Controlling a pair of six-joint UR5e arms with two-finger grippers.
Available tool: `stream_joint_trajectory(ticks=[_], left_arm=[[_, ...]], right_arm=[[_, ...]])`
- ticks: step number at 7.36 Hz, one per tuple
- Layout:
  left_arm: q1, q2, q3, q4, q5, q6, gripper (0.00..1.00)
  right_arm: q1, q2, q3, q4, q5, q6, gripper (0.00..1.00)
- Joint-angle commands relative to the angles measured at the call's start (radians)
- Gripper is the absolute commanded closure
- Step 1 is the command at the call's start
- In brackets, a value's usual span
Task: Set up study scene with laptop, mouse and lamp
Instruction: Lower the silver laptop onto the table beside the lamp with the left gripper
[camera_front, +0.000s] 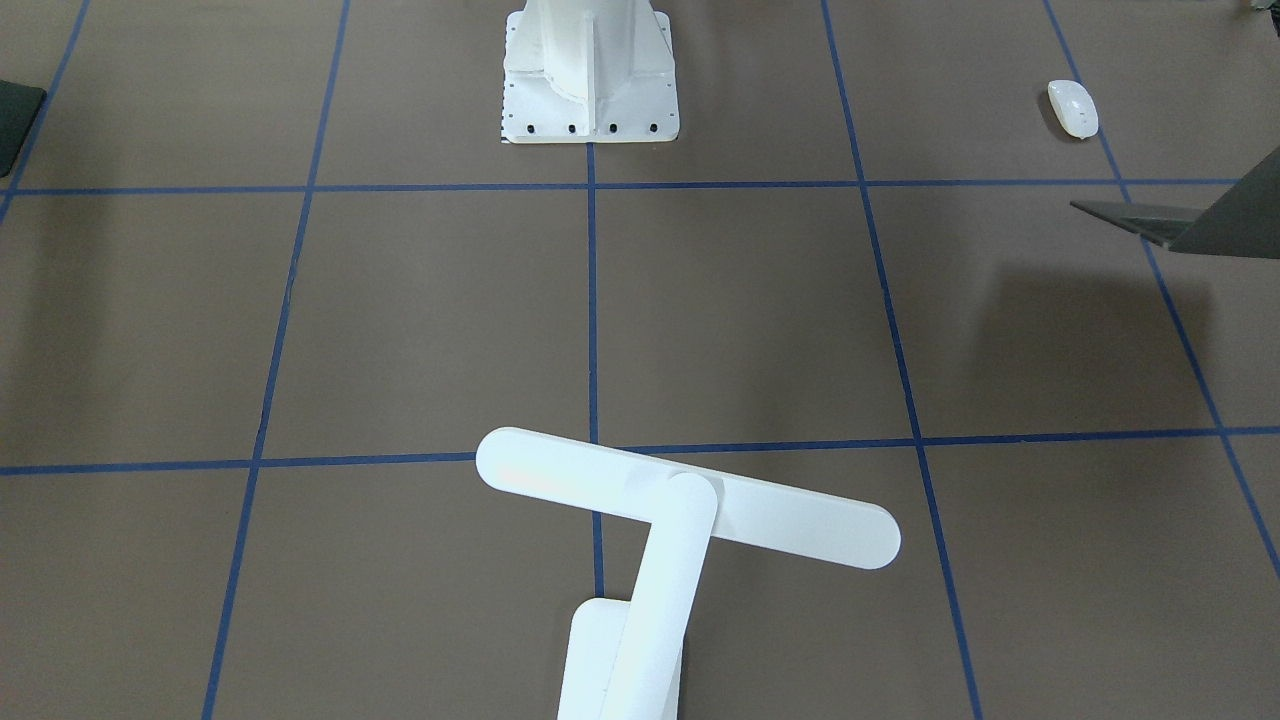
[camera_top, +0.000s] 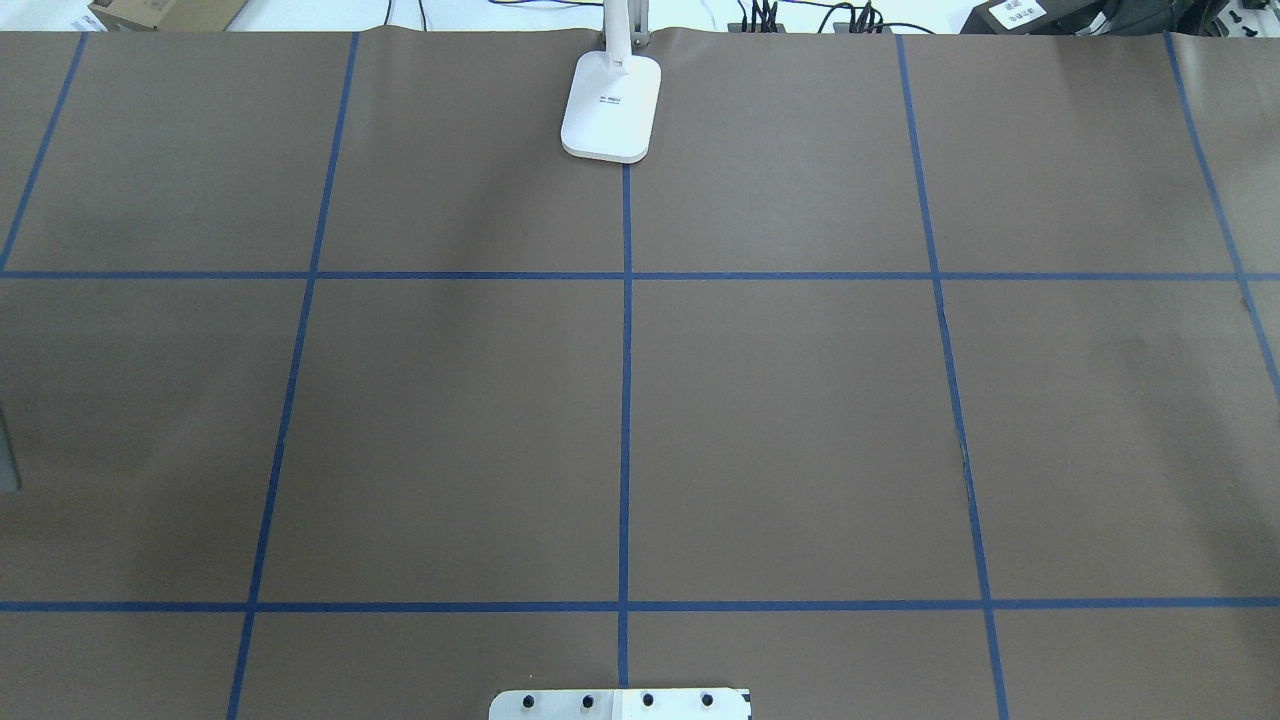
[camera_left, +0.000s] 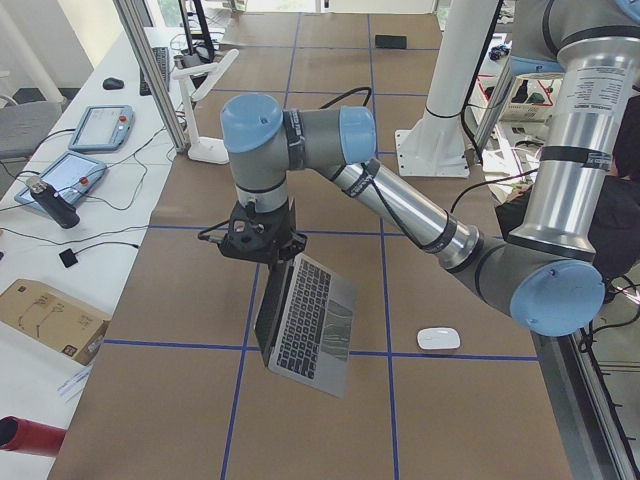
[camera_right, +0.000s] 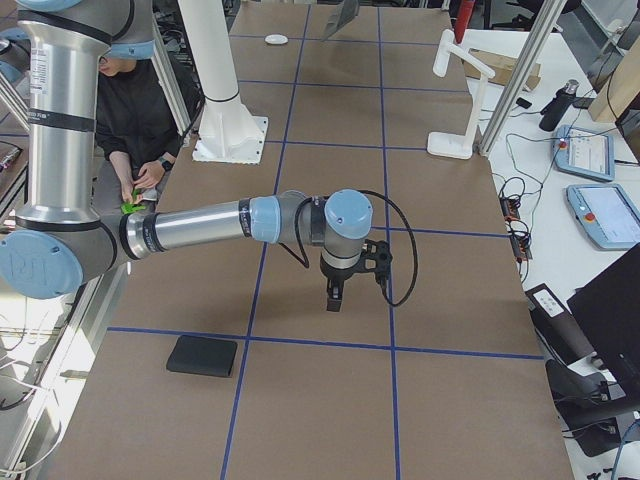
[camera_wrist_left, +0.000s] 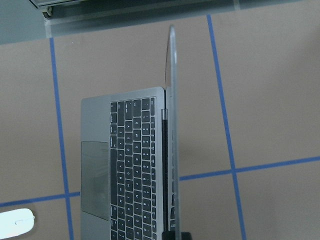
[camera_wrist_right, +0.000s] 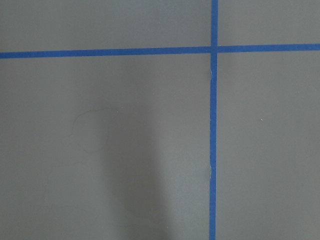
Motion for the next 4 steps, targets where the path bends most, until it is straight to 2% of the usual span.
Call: stream_joint_trajectory(ticks=[1,2,4], left_arm=[[0.123,-0.137,-0.045,0.091,-0.032,-0.191,1.00],[0.164,-0.197,-0.052,0.132,-0.080,-0.286,1.00],[0.308,-0.247,-0.114,0.131,-0.084,-0.532,1.00]], right_arm=[[-0.002,0.005,-0.011,0.000,0.000,0.006,0.01],[-0.002,0.010,-0.011,0.000,0.001,0.007,0.01],[-0.002,0.010,-0.012,0.000,0.001,0.007,0.01]])
